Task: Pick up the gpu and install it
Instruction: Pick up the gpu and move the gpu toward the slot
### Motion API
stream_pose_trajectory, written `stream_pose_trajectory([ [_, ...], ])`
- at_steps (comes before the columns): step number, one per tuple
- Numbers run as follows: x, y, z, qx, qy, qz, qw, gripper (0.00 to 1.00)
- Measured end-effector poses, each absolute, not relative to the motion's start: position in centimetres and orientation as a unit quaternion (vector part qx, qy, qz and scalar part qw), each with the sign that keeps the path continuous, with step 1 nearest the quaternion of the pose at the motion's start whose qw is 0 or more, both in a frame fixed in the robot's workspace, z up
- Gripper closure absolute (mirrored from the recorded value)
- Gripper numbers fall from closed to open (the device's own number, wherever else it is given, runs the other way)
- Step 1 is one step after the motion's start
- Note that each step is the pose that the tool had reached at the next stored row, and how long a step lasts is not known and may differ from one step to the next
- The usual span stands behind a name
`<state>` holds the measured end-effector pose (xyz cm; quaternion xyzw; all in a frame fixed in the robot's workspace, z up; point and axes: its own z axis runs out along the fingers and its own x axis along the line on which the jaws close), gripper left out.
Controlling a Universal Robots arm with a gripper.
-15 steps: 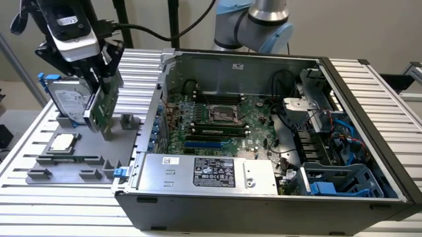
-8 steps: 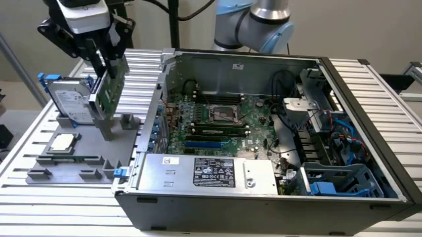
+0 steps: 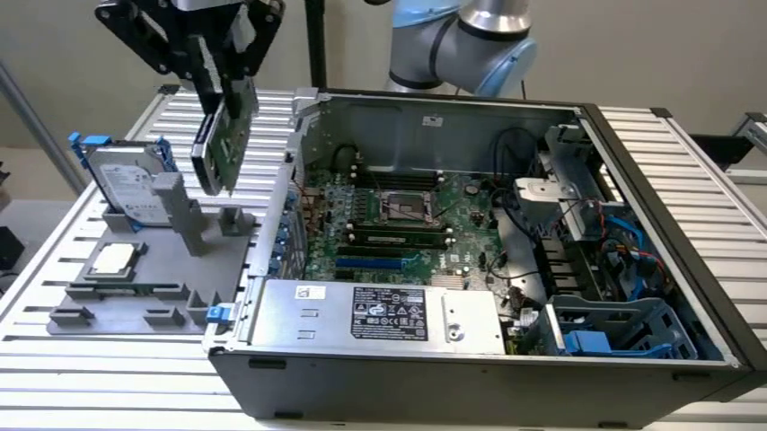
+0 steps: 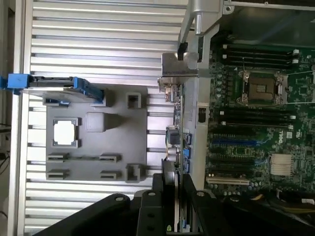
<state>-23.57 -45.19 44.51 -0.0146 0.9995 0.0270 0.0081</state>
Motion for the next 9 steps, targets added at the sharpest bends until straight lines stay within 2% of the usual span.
stream_pose_trajectory([
  [9, -19.5, -45.3, 44.7, -0.014, 1.000, 0.026, 0.002, 1.00],
])
